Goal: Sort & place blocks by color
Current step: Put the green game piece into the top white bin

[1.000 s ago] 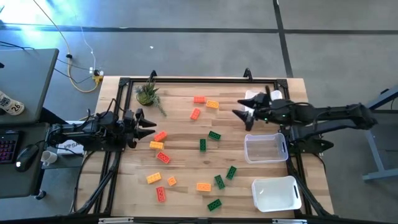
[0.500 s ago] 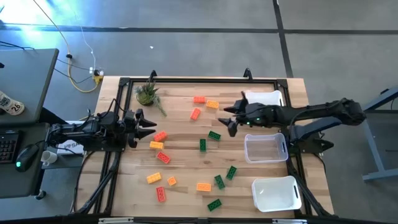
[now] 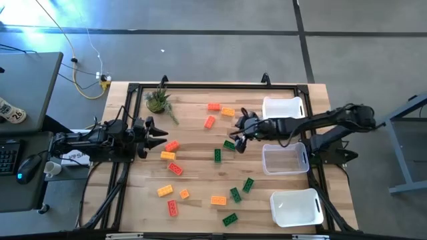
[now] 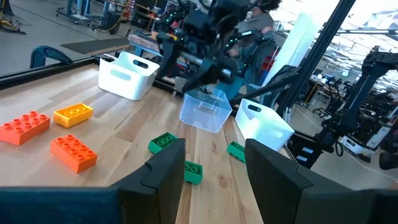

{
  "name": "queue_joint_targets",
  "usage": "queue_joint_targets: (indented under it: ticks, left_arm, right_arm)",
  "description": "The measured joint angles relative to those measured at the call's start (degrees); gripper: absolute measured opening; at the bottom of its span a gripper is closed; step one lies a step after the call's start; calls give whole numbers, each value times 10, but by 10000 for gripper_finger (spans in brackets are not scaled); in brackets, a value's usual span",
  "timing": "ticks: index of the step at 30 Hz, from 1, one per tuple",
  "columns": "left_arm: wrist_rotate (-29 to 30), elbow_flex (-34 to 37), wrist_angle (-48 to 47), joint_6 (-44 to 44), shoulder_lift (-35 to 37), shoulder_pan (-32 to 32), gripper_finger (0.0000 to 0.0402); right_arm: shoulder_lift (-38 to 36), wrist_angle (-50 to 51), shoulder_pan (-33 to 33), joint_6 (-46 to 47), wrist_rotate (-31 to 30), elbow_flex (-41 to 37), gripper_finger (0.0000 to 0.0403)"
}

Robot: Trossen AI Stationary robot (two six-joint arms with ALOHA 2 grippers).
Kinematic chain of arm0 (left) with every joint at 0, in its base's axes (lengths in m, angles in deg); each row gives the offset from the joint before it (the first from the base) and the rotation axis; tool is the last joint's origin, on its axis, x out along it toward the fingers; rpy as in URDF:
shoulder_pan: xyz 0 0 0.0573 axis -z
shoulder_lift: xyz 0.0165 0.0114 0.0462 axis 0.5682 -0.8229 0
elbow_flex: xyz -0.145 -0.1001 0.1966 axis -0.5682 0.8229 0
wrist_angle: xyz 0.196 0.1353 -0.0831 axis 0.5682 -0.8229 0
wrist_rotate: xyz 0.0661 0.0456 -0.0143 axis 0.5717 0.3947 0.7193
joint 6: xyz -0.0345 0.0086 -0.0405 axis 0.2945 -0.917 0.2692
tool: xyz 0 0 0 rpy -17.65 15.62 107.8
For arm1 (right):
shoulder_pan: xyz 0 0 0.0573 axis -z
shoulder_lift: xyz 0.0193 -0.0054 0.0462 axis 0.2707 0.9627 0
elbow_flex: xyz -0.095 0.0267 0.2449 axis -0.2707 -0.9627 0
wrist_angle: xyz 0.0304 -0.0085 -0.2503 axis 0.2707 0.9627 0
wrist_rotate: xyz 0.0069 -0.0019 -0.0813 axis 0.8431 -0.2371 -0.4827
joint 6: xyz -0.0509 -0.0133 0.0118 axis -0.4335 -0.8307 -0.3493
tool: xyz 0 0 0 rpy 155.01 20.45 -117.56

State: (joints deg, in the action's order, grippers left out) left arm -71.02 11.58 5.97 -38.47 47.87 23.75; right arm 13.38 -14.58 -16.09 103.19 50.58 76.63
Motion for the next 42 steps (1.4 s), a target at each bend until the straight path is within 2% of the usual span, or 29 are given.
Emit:
queue_joint_targets:
  ticks: [4, 20, 35, 39, 42]
  left_arm:
    - [0, 0, -1, 0, 0, 0, 156]
    - [0, 0, -2, 0, 0, 0, 156]
    - [35, 0, -3, 0, 0, 0, 156]
    - [35, 0, -3, 0, 0, 0, 156]
    - [35, 0, -3, 0, 0, 0, 156]
  right_arm:
    - [35, 0, 0, 5, 25, 0, 279]
    - [143, -19, 0, 29, 53, 0, 279]
    - [193, -26, 0, 42, 67, 0, 279]
    - [197, -27, 0, 49, 66, 0, 254]
    - [197, -25, 0, 56, 65, 0, 211]
